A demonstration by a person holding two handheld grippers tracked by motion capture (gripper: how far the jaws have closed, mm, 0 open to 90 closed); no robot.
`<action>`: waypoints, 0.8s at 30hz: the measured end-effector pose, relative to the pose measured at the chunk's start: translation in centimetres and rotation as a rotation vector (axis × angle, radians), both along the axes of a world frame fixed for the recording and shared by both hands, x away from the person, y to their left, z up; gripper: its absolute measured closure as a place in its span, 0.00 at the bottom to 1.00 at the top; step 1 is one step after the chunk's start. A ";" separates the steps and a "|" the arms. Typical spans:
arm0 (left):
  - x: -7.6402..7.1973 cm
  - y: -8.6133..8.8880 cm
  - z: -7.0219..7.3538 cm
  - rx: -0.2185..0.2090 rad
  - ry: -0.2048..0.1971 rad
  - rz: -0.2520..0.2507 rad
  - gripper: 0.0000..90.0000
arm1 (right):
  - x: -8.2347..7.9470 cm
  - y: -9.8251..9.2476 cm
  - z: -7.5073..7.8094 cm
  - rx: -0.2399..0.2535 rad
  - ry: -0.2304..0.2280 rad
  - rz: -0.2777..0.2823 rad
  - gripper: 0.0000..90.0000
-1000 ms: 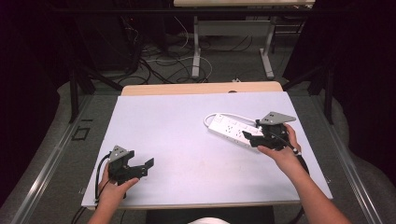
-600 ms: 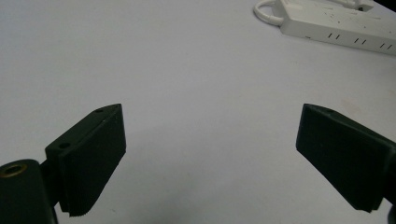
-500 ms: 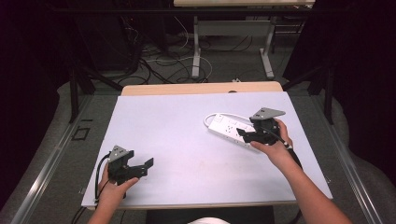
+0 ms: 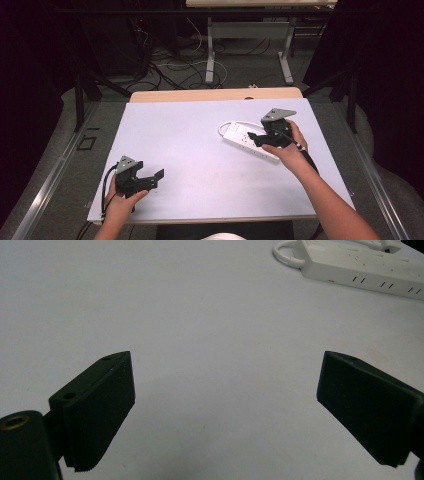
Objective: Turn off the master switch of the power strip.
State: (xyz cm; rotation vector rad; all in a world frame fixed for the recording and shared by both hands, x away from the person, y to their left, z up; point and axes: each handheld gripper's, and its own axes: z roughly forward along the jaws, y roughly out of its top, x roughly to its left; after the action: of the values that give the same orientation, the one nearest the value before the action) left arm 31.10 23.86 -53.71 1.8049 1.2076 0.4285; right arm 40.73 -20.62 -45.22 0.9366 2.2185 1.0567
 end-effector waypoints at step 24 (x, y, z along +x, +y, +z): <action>0.0 0.2 0.0 0.002 -0.002 0.001 0.09 | 3.3 3.9 0.8 -0.066 0.010 0.034 0.37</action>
State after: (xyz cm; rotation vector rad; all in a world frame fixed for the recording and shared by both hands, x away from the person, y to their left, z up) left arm 31.13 24.09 -53.67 1.8052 1.2065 0.4320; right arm 44.01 -16.69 -44.47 0.8801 2.2708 0.9899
